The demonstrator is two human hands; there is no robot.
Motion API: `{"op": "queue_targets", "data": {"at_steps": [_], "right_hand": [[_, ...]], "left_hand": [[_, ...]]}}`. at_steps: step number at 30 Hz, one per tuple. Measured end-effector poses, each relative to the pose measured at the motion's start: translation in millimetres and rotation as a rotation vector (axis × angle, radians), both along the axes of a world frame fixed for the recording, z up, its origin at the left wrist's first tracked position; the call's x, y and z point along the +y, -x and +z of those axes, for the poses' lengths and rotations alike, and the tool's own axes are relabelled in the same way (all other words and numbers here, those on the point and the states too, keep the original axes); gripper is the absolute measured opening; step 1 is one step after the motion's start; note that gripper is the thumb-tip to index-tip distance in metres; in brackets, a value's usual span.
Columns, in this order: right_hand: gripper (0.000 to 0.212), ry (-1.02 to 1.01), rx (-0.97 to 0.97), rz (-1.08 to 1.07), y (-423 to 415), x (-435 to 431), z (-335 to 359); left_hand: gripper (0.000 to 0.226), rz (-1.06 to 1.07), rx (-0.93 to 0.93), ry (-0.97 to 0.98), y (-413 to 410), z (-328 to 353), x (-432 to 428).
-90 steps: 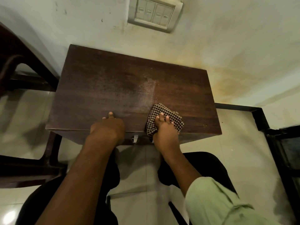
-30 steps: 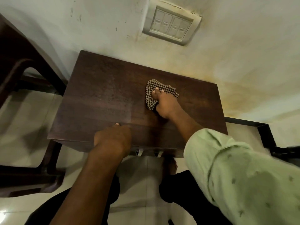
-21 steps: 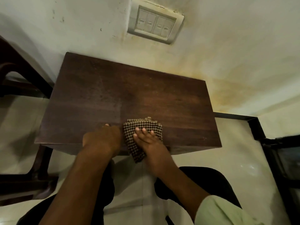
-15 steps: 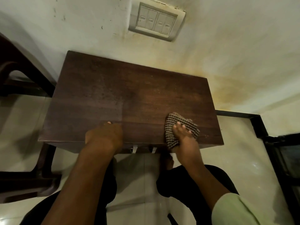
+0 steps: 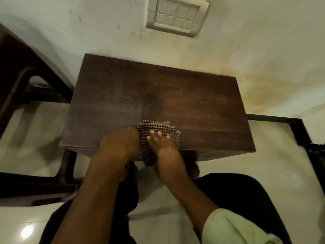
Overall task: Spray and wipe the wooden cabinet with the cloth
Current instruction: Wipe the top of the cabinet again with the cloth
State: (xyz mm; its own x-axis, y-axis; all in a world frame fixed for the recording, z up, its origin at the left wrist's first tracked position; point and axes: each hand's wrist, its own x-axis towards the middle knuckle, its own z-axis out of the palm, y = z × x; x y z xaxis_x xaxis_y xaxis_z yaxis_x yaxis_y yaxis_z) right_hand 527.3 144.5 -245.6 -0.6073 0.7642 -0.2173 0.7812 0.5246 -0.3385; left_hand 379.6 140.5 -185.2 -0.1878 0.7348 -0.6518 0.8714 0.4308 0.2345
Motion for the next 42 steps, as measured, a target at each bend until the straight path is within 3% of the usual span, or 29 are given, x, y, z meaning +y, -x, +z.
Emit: {"op": "queue_targets", "data": {"at_steps": [5, 10, 14, 17, 21, 26, 30, 35, 37, 42], "right_hand": [[0.062, 0.002, -0.087, -0.233, -45.4, 25.2, 14.5], [0.067, -0.041, -0.105, -0.406, -4.8, 16.5, 17.9], [0.064, -0.02, -0.068, -0.181, 55.7, -0.3, 8.8], [0.061, -0.023, 0.002, -0.017, 101.8, -9.6, 7.5], [0.064, -0.007, 0.0, 0.145, 95.3, -3.5, 13.1], [0.072, -0.009, -0.018, -0.124, 38.2, 7.6, 18.1], [0.069, -0.007, -0.074, -0.221, 55.7, 2.5, 19.4], [0.067, -0.018, -0.048, -0.073, 116.8, -16.1, 21.5], [0.065, -0.033, -0.053, 0.06, 152.8, -19.5, 18.5], [0.057, -0.043, 0.03, 0.327, 187.7, -7.1, 12.0]], "left_hand": [[0.027, 0.007, -0.045, -0.073, 3.0, 3.8, -8.2], [0.048, -0.019, -0.071, -0.016, -6.6, 7.1, -10.4], [0.036, 0.112, -0.173, -0.199, 18.7, 6.8, -30.1], [0.033, 0.195, -0.01, -0.3, 52.6, -4.4, -54.0], [0.047, 0.357, 0.188, -0.239, 88.8, -9.8, -74.3], [0.048, 0.343, 0.179, -0.202, 102.1, -15.8, -80.4], [0.063, 0.303, 0.151, -0.202, 104.5, -23.1, -83.1], [0.066, 0.296, 0.164, -0.221, 109.2, -23.2, -83.7], [0.063, 0.347, 0.158, -0.26, 109.2, -22.2, -82.5], [0.027, 0.495, 0.084, -0.394, 119.2, -24.2, -89.3]]}}
